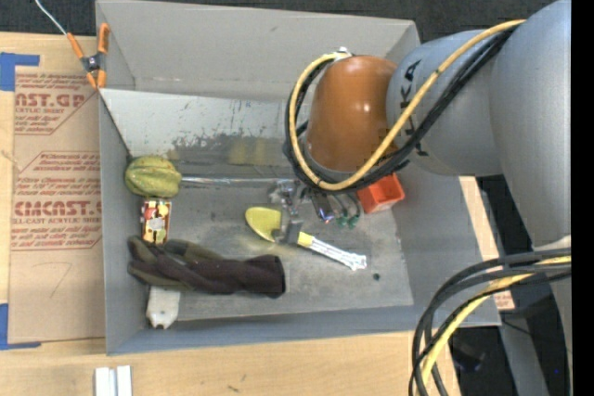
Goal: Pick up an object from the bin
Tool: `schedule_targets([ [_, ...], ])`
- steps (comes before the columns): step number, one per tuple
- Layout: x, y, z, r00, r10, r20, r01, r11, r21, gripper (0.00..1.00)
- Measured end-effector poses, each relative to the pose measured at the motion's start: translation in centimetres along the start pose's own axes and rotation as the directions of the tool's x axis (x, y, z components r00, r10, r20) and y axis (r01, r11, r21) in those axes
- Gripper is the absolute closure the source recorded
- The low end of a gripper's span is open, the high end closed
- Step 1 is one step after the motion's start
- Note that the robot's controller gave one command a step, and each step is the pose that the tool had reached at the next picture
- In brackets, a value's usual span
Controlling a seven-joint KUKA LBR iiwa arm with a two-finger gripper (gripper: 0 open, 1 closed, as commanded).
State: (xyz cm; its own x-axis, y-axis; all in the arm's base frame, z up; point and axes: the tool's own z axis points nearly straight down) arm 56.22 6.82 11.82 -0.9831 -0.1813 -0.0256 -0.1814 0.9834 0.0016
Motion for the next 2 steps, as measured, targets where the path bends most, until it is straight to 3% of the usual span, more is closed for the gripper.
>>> schedule_targets([
  [1, 1.8, 0.1, -3.8, 1.000, -0.022, -0.020, 0.022, 1.000, -0.001, 1.00],
  [2, -0.1, 3.8, 0.6, 1.000, -0.028, 0.003, 0.028, 1.000, -0.001, 1.00],
])
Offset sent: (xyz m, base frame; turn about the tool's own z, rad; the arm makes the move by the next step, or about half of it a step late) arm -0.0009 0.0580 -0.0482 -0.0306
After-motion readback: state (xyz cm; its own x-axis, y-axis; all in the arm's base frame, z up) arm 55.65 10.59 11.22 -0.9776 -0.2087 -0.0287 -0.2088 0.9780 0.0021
